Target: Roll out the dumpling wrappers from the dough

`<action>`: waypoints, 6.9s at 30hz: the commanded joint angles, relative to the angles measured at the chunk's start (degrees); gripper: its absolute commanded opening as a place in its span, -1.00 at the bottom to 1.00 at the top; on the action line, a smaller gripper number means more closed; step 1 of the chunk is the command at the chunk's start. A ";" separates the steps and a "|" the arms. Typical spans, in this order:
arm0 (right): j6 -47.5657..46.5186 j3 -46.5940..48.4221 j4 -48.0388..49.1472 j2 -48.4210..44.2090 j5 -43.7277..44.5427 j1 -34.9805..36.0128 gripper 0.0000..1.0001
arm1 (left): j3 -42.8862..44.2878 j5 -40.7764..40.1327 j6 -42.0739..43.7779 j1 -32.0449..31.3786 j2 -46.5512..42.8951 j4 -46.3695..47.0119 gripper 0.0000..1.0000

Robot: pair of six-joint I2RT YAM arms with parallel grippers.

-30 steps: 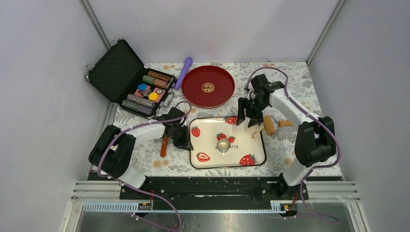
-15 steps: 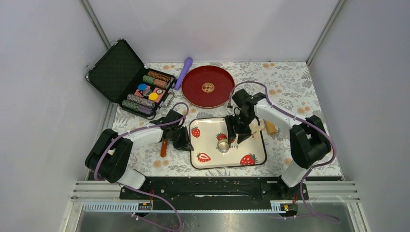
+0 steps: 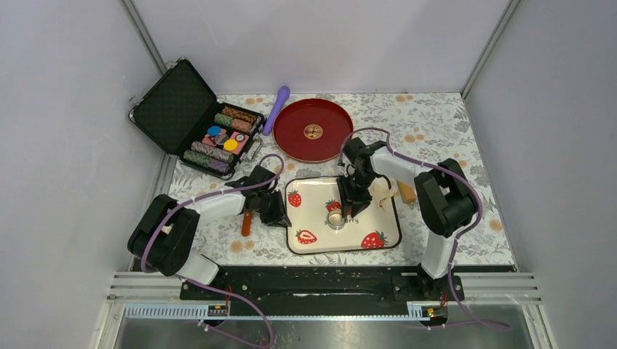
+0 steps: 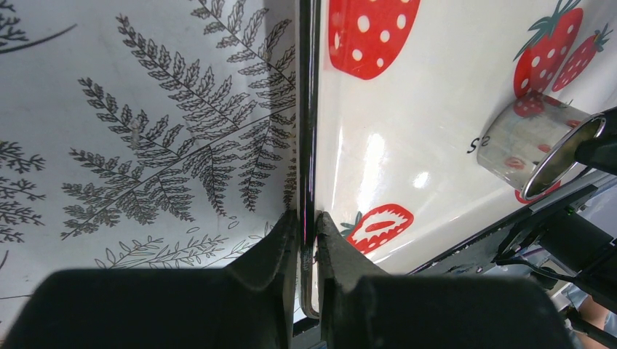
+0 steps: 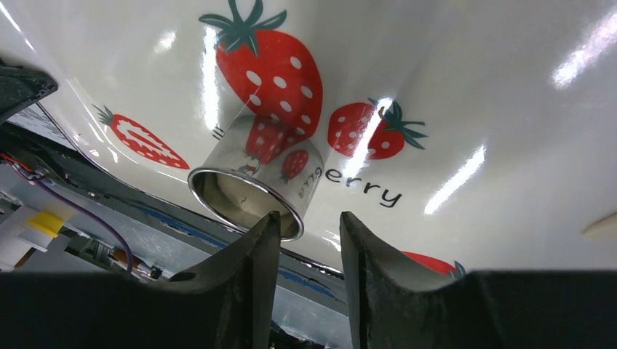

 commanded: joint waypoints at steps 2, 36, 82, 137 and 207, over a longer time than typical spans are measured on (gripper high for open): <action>-0.09 1.87 0.50 1.57 -1.15 0.43 -0.24 | -1.92 -4.63 1.05 -0.50 0.22 -3.99 -1.00; -0.45 20.83 -9.31 -1.77 -1.91 -5.10 -1.00 | -0.76 -4.88 2.52 -0.49 0.78 -5.15 -1.00; 0.02 38.68 -12.42 15.67 5.22 -27.10 0.39 | 6.68 -1.74 3.53 1.06 -8.79 -3.62 0.14; 1.47 -7.21 -2.63 -18.95 -7.50 -26.12 0.46 | 6.87 -26.35 12.05 7.43 -7.09 -18.50 -1.00; 4.65 -19.45 4.36 -21.41 7.93 -26.30 0.88 | 14.48 -12.37 77.24 -13.80 -15.27 -27.09 -1.00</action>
